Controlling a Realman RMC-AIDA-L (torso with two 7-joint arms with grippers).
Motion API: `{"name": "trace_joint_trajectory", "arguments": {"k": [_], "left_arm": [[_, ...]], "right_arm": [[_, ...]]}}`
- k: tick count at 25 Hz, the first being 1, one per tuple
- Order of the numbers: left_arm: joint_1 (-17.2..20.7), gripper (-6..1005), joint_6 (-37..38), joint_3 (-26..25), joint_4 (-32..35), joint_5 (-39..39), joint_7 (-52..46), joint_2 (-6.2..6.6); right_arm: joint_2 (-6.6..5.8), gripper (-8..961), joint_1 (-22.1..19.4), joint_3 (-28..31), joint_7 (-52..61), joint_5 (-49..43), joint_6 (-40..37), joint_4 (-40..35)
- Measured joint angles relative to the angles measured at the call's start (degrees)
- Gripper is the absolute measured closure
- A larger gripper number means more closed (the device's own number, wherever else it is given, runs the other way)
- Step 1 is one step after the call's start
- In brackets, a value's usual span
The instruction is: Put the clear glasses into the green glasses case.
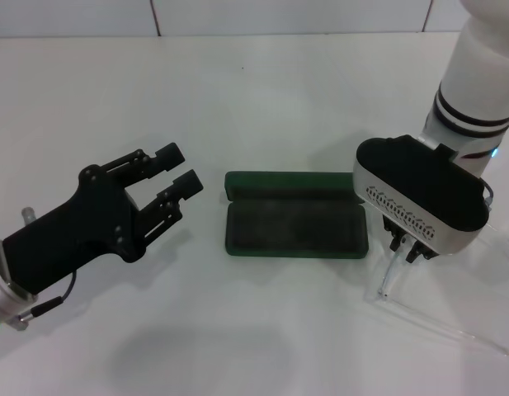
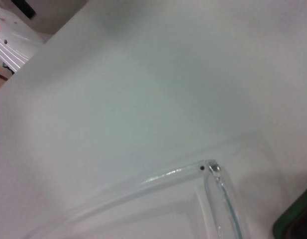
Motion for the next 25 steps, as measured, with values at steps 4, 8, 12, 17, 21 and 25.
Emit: {"name": "trace_joint_trajectory", "arguments": {"k": [4, 8, 12, 17, 21, 25], "left_arm": [[0.00, 589, 0.07, 0.07, -0.54, 0.00, -0.01, 0.00], [0.38, 589, 0.88, 0.16, -0.67, 0.00, -0.01, 0.00], [0.52, 589, 2.34, 0.17, -0.67, 0.00, -0.01, 0.00], [0.91, 589, 2.76, 0.17, -0.70, 0.00, -0.01, 0.00], [1.47, 589, 3.83, 0.11, -0.73, 0.00, -0.01, 0.12], [1.62, 589, 4.40, 0.08, -0.74, -0.18, -0.09, 0.13]], "right_arm": [[0.00, 775, -0.21, -0.79, 0.56, 0.36, 0.00, -0.16], [0.00, 793, -0.56, -1.22, 0.78, 0.68, -0.01, -0.28], [0.00, 815, -0.82, -1.40, 1.53, 1.32, 0.12, -0.62], [0.01, 836, -2.01, -1.74, 4.43, 1.67, 1.32, -2.81], [0.01, 836, -2.89, -1.87, 8.85, 1.78, -1.03, -6.70], [0.00, 836, -5.72, -0.68, 13.42, 1.80, -6.23, -13.76]]}}
